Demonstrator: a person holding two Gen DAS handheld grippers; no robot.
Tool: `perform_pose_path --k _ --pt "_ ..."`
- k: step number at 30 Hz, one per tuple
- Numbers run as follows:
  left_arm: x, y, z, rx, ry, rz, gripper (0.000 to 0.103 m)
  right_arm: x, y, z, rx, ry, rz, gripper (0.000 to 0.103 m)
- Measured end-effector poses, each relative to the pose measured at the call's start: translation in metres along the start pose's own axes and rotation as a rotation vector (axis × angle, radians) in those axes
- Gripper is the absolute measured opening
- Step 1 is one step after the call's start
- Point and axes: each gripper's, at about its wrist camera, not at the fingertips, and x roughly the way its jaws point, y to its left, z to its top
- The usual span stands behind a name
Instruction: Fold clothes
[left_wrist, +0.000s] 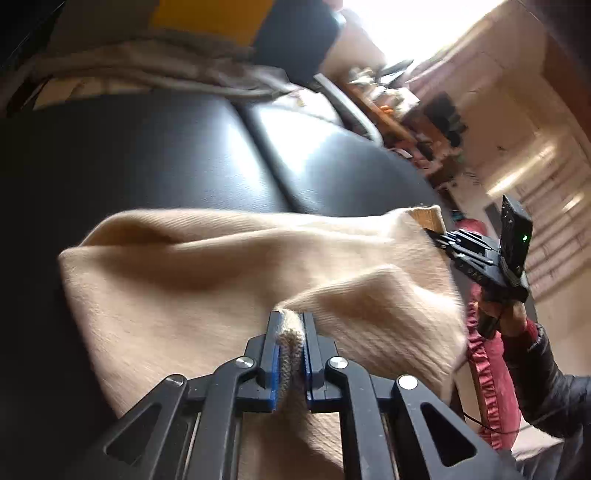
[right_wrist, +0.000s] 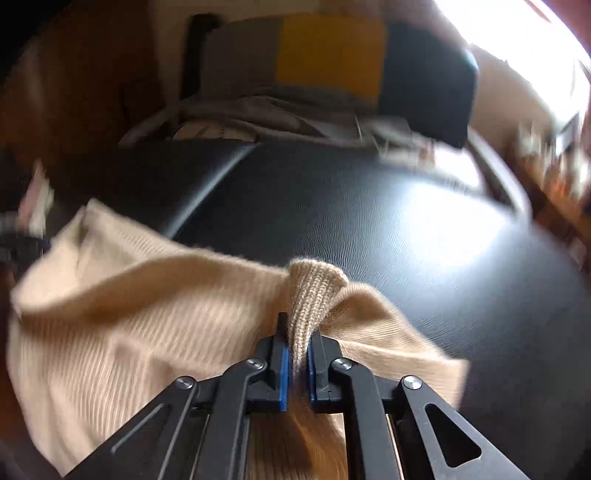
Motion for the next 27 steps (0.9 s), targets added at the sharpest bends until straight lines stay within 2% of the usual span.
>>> perform_pose_path --k 2,4,5,6,8,10,12,14,16,17,20,22,23,25,27 --pt "-0.022 -0.01 0.001 -0.011 -0.076 -0.057 0.008 -0.028 0.007 -0.003 -0.06 -0.044 -0.083 0.008" --pt "-0.034 -0.008 0.009 -0.057 -0.141 -0.091 0.008 -0.048 -0.003 -0.006 -0.032 -0.08 -0.124 0.008" --pt "-0.035 -0.003 0.016 -0.098 -0.158 -0.104 0.008 -0.045 -0.013 -0.006 0.003 -0.076 -0.129 0.008" --pt "-0.032 0.006 0.024 -0.139 -0.181 -0.071 0.008 -0.041 -0.024 -0.005 0.037 -0.071 -0.135 0.007" --pt "-0.022 0.032 0.034 -0.271 -0.194 -0.019 0.012 -0.024 -0.046 -0.006 0.132 -0.043 -0.105 0.008" --pt "-0.009 0.061 0.036 -0.414 -0.173 -0.011 0.027 0.005 -0.069 -0.011 0.256 0.004 -0.038 0.011" --pt "-0.011 0.073 0.028 -0.439 -0.194 0.041 0.029 0.023 -0.086 -0.02 0.359 0.024 0.016 0.017" --pt "-0.021 0.079 0.015 -0.395 -0.21 0.1 0.033 0.03 -0.097 -0.031 0.438 0.018 0.056 0.029" --pt "-0.029 0.081 -0.001 -0.346 -0.192 0.148 0.035 0.019 -0.1 -0.042 0.468 -0.03 0.086 0.047" --pt "-0.032 0.081 -0.01 -0.317 -0.178 0.169 0.035 0.009 -0.097 -0.048 0.467 -0.05 0.098 0.05" --pt "-0.043 0.071 -0.04 -0.231 -0.146 0.149 0.037 -0.02 -0.084 -0.065 0.461 -0.105 0.15 0.058" --pt "-0.046 0.058 -0.056 -0.16 -0.132 0.156 0.038 -0.037 -0.067 -0.076 0.441 -0.129 0.209 0.076" --pt "-0.047 0.05 -0.061 -0.119 -0.123 0.165 0.039 -0.044 -0.057 -0.083 0.421 -0.13 0.241 0.081" --pt "-0.044 0.033 -0.068 -0.034 -0.098 0.198 0.039 -0.051 -0.037 -0.091 0.379 -0.114 0.276 0.081" --pt "-0.039 0.015 -0.074 0.058 -0.073 0.251 0.039 -0.048 -0.016 -0.099 0.339 -0.08 0.278 0.083"
